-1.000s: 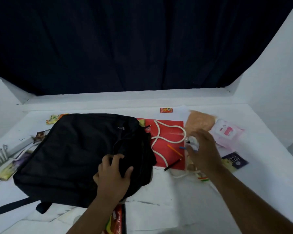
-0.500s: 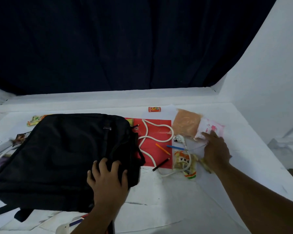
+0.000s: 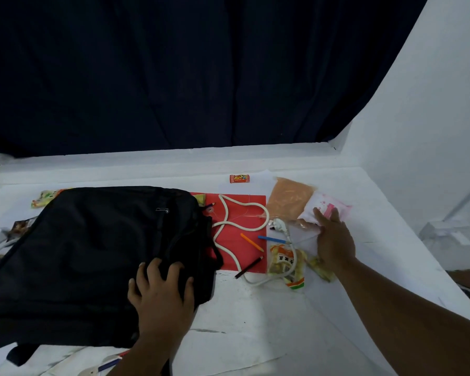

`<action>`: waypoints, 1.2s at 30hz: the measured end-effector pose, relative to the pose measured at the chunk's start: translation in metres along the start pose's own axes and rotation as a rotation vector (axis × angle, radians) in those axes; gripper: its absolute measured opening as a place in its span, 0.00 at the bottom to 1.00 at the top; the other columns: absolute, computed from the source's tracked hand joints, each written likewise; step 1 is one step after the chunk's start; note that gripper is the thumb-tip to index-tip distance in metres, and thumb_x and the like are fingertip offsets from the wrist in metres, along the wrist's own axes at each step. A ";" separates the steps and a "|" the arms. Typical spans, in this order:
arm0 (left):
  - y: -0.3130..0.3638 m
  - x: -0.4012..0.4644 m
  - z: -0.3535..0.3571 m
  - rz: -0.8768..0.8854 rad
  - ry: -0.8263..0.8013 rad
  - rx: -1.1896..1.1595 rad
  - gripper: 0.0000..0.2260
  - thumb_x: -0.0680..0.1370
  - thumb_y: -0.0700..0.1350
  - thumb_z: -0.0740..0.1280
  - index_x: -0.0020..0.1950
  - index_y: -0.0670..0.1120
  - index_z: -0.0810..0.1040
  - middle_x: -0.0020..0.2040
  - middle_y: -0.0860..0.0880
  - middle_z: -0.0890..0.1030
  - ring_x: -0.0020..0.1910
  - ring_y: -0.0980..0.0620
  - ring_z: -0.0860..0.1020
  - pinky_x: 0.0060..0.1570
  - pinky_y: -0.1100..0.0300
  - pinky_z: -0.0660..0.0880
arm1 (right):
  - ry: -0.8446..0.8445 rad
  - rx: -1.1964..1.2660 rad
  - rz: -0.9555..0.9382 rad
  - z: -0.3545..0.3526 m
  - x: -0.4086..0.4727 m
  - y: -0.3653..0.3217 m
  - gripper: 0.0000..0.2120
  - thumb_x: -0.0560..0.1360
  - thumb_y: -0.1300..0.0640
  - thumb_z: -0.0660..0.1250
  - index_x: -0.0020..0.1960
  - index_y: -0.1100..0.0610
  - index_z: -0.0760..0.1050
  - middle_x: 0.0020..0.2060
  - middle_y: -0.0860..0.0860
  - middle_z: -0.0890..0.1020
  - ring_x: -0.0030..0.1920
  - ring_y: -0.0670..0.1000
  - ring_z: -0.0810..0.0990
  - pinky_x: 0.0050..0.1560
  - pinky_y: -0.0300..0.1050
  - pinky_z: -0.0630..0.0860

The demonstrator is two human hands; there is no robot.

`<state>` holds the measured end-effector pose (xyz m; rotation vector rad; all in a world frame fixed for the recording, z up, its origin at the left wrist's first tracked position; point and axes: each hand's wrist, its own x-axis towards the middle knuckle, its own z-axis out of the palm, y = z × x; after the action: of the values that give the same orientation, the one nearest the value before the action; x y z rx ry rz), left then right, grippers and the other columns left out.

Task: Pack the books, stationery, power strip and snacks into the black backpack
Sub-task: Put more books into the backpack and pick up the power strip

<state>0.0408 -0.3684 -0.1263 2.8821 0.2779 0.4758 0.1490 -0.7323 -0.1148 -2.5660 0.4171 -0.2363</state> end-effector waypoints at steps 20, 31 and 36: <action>-0.030 0.042 -0.065 -0.324 0.060 -0.496 0.27 0.68 0.40 0.80 0.59 0.42 0.68 0.61 0.42 0.67 0.52 0.42 0.75 0.50 0.54 0.71 | -0.210 0.881 -0.417 -0.012 -0.102 -0.143 0.26 0.79 0.70 0.61 0.61 0.41 0.80 0.58 0.34 0.81 0.63 0.40 0.77 0.61 0.44 0.77; -0.077 0.069 -0.170 -0.592 0.232 -1.169 0.22 0.71 0.38 0.78 0.62 0.46 0.74 0.53 0.48 0.82 0.48 0.51 0.83 0.45 0.57 0.80 | -0.472 0.858 -0.786 0.019 -0.122 -0.217 0.31 0.74 0.78 0.55 0.58 0.48 0.82 0.64 0.42 0.78 0.67 0.39 0.73 0.68 0.30 0.65; -0.081 0.078 -0.195 -0.537 0.271 -1.168 0.21 0.71 0.37 0.78 0.60 0.50 0.75 0.54 0.49 0.82 0.52 0.49 0.83 0.51 0.52 0.82 | -0.524 0.682 -0.952 0.044 -0.116 -0.262 0.30 0.74 0.77 0.56 0.60 0.49 0.82 0.68 0.45 0.75 0.70 0.39 0.69 0.72 0.33 0.62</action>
<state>0.0359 -0.2397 0.0584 1.5358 0.5557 0.6297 0.1155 -0.4587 -0.0241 -1.8446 -0.9381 -0.0094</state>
